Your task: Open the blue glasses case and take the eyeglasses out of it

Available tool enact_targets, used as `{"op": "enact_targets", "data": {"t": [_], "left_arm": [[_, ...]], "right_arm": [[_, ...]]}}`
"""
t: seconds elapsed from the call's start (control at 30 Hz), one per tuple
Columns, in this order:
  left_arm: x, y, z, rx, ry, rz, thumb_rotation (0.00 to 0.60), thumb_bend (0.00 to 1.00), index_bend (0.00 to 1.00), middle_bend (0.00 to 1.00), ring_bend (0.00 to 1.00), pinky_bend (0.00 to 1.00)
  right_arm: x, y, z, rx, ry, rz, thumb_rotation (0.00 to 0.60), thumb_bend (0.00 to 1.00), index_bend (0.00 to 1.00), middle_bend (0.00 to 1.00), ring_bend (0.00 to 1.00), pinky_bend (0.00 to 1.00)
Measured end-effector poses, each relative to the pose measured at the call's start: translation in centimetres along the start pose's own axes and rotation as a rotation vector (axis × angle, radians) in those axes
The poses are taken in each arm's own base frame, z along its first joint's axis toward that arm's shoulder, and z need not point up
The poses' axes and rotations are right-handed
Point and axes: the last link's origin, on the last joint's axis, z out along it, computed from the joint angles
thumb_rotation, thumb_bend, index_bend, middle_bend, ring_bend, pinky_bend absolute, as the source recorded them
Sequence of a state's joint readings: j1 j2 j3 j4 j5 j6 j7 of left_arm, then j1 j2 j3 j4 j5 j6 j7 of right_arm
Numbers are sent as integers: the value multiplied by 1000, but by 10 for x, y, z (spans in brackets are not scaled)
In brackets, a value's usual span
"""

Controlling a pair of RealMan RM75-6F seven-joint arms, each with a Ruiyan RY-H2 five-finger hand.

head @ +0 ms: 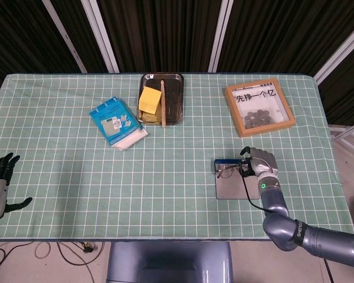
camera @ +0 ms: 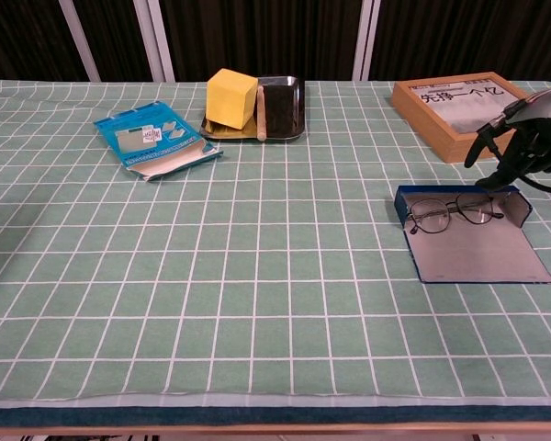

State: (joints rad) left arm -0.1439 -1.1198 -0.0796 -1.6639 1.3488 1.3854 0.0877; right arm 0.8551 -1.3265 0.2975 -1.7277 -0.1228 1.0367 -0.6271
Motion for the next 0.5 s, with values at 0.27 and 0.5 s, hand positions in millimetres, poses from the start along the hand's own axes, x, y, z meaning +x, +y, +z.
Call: {"op": "enact_targets", "data": {"t": [0.27, 0.5], "left_arm": [[1, 0, 2, -13, 19, -8, 600, 48, 0, 0, 0, 0], [1, -1, 3, -19, 33, -20, 600, 48, 0, 0, 0, 0]], "right_arm": [[-2, -9, 10, -2, -11, 16, 600, 444, 334, 884, 947, 1000], [-5, -14, 17, -14, -18, 16, 600, 456, 344, 884, 947, 1000]]}}
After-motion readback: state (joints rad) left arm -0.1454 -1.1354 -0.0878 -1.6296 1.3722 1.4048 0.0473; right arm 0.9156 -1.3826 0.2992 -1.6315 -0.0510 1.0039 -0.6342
